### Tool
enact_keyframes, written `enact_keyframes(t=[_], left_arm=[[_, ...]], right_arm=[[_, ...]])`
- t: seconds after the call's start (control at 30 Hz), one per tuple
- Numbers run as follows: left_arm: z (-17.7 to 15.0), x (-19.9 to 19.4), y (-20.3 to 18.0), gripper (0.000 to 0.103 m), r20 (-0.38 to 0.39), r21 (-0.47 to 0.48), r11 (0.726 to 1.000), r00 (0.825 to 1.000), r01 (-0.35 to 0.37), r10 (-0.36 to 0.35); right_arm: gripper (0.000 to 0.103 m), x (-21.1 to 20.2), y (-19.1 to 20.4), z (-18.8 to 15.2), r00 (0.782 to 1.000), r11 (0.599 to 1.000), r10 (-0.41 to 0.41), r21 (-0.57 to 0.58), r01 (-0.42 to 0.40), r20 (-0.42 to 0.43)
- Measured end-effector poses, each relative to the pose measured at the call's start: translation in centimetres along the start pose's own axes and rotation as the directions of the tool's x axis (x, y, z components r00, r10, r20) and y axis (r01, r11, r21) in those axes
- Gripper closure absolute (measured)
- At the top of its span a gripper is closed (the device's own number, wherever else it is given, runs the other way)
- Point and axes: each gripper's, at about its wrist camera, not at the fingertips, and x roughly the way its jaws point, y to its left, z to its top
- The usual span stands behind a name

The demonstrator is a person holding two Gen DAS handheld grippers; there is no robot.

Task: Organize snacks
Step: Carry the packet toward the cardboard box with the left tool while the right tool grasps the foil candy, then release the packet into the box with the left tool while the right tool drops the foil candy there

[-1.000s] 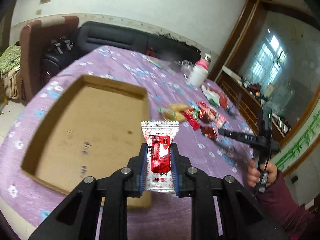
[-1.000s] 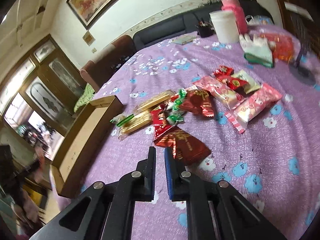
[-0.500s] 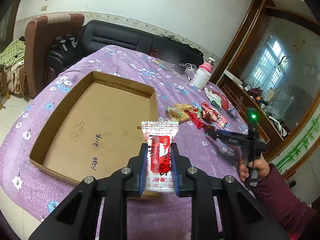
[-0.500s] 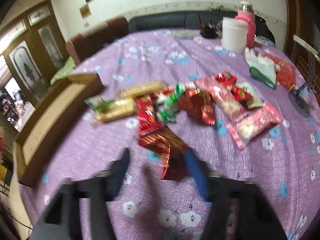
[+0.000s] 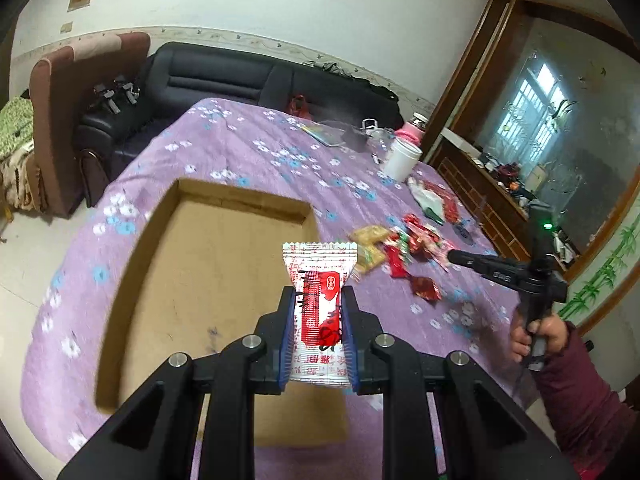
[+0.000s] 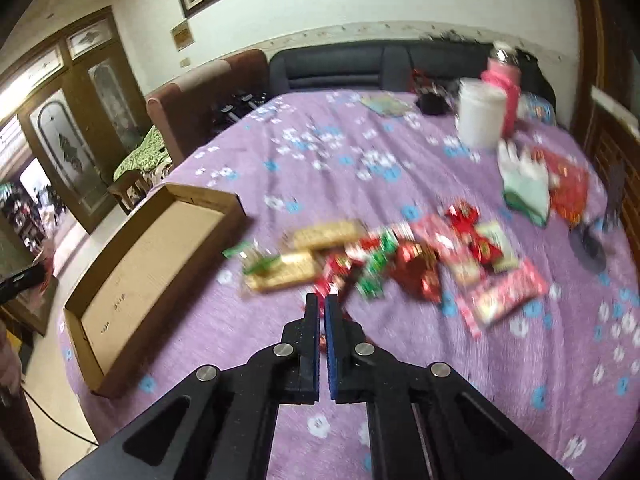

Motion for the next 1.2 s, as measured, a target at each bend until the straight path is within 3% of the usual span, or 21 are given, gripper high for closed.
enact_keyframes(t=[0.1, 0.13, 0.17, 0.2, 0.27, 0.3, 0.33, 0.57, 0.73, 0.9, 1.03, 1.13, 1.2], left_arm=[[0.5, 0.4, 0.3, 0.082, -0.004, 0.004, 1.000, 1.000, 0.002, -0.002], [0.3, 0.4, 0.3, 0.082, -0.004, 0.007, 1.000, 1.000, 0.007, -0.007], [0.1, 0.6, 0.3, 0.082, -0.007, 0.006, 1.000, 1.000, 0.013, -0.013], [-0.2, 0.8, 0.5, 0.083, -0.012, -0.004, 1.000, 1.000, 0.020, -0.020], [-0.5, 1.4, 0.7, 0.082, -0.025, -0.023, 1.000, 0.999, 0.019, -0.020], [-0.7, 1.6, 0.9, 0.083, -0.032, -0.029, 0.999, 0.999, 0.016, -0.017], [-0.9, 1.7, 1.0, 0.083, -0.040, -0.035, 0.999, 0.999, 0.012, -0.013], [-1.0, 0.4, 1.2, 0.082, -0.029, -0.035, 0.999, 0.999, -0.019, 0.018], [-0.1, 0.8, 1.8, 0.082, -0.043, -0.037, 0.999, 0.999, -0.023, 0.022], [1.3, 2.3, 2.3, 0.082, -0.065, -0.019, 1.000, 0.998, -0.011, 0.010], [3.3, 4.8, 3.5, 0.082, -0.089, -0.045, 0.999, 0.996, 0.003, -0.007], [5.3, 8.2, 5.0, 0.082, -0.117, -0.105, 0.994, 0.993, 0.006, -0.019], [6.1, 10.2, 6.1, 0.082, -0.133, -0.143, 0.990, 0.991, -0.004, -0.015]], right_arm=[[0.090, 0.9, 1.9, -0.3, 0.999, 0.989, -0.022, -0.145, 0.015, -0.049], [0.063, 1.6, 2.3, -0.9, 0.996, 0.980, -0.060, -0.194, 0.045, -0.071], [0.029, 2.4, 2.4, -1.6, 0.993, 0.974, -0.083, -0.218, 0.062, -0.087], [0.022, 2.9, 2.3, -2.0, 0.992, 0.972, -0.094, -0.223, 0.073, -0.086], [0.025, 4.2, 1.8, -2.8, 0.989, 0.973, -0.121, -0.208, 0.101, -0.085], [0.031, 4.7, 1.1, -2.9, 0.989, 0.980, -0.108, -0.181, 0.088, -0.102], [0.056, 5.4, 0.7, -3.1, 0.988, 0.985, -0.097, -0.155, 0.078, -0.123], [0.061, 5.1, 0.8, -3.8, 0.987, 0.984, -0.128, -0.138, 0.114, -0.096], [0.066, 4.3, 0.6, -3.9, 0.992, 0.994, -0.082, -0.085, 0.074, -0.096], [0.068, 3.1, 1.5, -1.9, 0.997, 0.999, -0.026, -0.044, 0.023, -0.073], [0.067, 2.9, 3.6, 1.7, 0.994, 0.995, 0.095, 0.011, -0.095, -0.054], [0.067, 4.5, 6.4, 5.3, 0.975, 0.976, 0.215, 0.049, -0.212, -0.051], [0.067, 6.2, 8.3, 7.1, 0.967, 0.968, 0.249, 0.051, -0.247, -0.051]])
